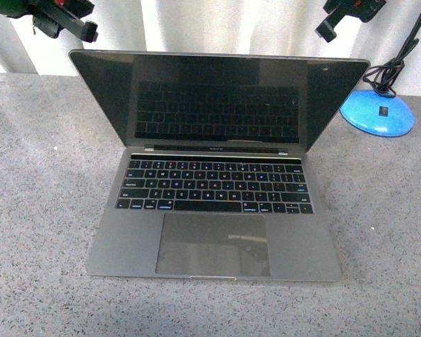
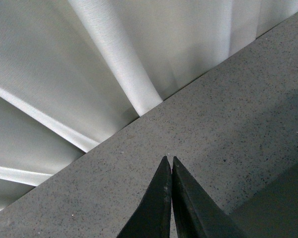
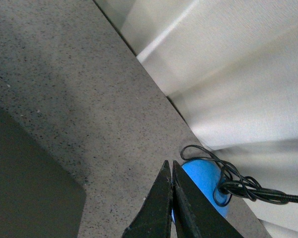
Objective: Close laptop
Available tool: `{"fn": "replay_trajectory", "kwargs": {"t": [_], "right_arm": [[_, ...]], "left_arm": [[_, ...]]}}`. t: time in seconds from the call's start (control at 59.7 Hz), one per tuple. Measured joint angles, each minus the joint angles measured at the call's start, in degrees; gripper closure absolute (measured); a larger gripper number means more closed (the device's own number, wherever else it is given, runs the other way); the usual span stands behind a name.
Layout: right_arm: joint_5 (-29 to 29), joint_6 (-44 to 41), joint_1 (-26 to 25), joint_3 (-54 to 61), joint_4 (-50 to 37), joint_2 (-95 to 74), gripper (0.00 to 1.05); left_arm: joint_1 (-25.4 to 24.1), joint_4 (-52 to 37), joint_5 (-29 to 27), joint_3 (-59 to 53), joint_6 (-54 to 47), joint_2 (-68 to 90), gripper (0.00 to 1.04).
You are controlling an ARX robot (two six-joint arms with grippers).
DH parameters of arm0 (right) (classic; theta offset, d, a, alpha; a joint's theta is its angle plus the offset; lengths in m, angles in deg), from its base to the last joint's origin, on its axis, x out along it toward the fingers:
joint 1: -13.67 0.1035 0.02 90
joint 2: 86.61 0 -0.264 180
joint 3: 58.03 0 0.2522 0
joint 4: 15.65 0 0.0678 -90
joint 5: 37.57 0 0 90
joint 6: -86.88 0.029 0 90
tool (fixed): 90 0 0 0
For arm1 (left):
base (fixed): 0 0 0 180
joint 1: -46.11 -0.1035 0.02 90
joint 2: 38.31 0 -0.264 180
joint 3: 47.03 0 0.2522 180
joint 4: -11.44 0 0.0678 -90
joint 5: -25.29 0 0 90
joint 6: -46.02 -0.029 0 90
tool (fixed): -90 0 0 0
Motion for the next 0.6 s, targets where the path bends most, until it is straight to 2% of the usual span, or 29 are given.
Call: {"fn": "replay_trajectory", "kwargs": {"t": [0.251,0.603], "right_arm": [[-1.0,0.0,0.7,-0.1,0.5,-1.1,1.04],[-1.5,0.0,1.4,0.0,-0.2,-1.4,1.04]], "left_arm": [[1.4,3.0,0.0,2.3,-2.3,0.4,1.01],[0.7,7.1,0.1,2.4,-5.1,0.5,1.01]]}}
